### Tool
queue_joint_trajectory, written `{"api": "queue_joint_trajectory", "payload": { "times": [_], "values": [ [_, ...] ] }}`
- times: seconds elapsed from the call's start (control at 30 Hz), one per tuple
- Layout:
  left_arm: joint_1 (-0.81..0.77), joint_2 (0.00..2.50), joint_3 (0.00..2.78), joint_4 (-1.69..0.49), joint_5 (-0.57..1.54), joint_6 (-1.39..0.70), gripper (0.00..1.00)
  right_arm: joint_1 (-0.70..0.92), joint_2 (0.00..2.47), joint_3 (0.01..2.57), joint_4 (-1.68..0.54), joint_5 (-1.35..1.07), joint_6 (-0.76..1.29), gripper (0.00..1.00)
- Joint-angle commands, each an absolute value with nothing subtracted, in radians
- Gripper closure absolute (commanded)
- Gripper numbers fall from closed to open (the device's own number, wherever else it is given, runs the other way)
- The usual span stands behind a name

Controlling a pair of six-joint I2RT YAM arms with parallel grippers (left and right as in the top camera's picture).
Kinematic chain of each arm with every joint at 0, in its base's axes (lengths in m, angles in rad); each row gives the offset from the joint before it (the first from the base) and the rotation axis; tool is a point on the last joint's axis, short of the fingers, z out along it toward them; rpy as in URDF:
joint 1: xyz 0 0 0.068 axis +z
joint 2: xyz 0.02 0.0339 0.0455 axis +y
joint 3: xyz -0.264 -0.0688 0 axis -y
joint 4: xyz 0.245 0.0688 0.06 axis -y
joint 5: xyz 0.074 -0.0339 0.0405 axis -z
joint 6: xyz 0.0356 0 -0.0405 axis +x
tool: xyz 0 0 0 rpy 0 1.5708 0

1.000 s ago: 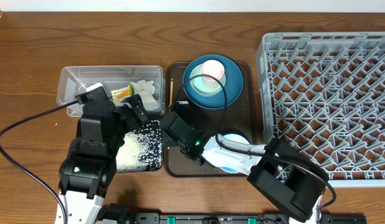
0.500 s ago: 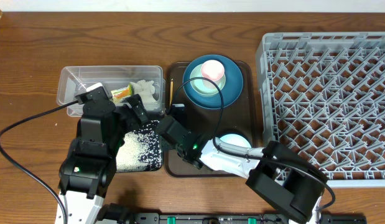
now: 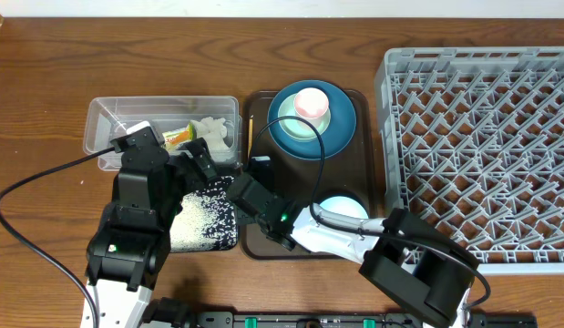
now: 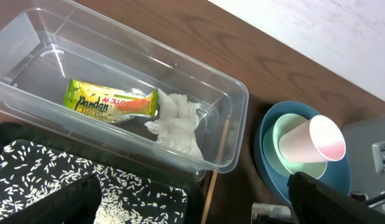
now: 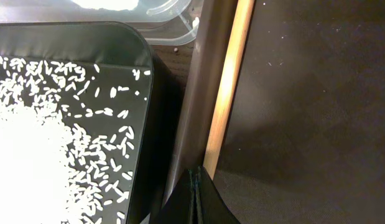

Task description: Sort waste into correct bins and load items into the dishwasher rack

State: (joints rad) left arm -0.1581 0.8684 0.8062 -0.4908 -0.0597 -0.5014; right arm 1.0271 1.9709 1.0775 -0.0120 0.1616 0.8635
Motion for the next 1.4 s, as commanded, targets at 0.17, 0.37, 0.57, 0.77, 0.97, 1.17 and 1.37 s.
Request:
{"api": "queue_joint_trajectory", "payload": {
  "times": [0.17,0.37,0.57,0.77,0.97,1.17,1.37],
  "values": [
    [-0.154,0.869,0.802,-0.489,-0.079,-0.511,0.02,1.041,1.982,1.084,-0.036,0.185,0.878,0.99],
    [-0.154,0.869,0.802,-0.489,-0.080,-0.511,0.02,1.026,1.982,1.084,-0.065,0.218,0.835,0.98],
    [-0.154,0.869,0.802,-0.489,-0.079,-0.511,0.02,0.994,1.958,1.085,-0.085,0.217,0.827,0.98],
    [-0.154,0.869,0.802,-0.489,-0.080,-0.511,0.02,0.968,1.919,1.085,-0.097,0.200,0.814,0.98],
    [-0.154,0.869,0.802,-0.489,-0.079,-0.511,0.02,0.967,1.908,1.085,-0.047,0.123,0.815,0.95],
    [-0.154,0.869,0.802,-0.489,-0.079,-0.511,0.02,0.969,1.909,1.084,-0.053,0.123,0.814,0.95],
    [-0.154,0.869,0.802,-0.489,-0.079,-0.511,0.02,0.970,1.916,1.084,-0.067,0.154,0.815,0.94]
  ]
}}
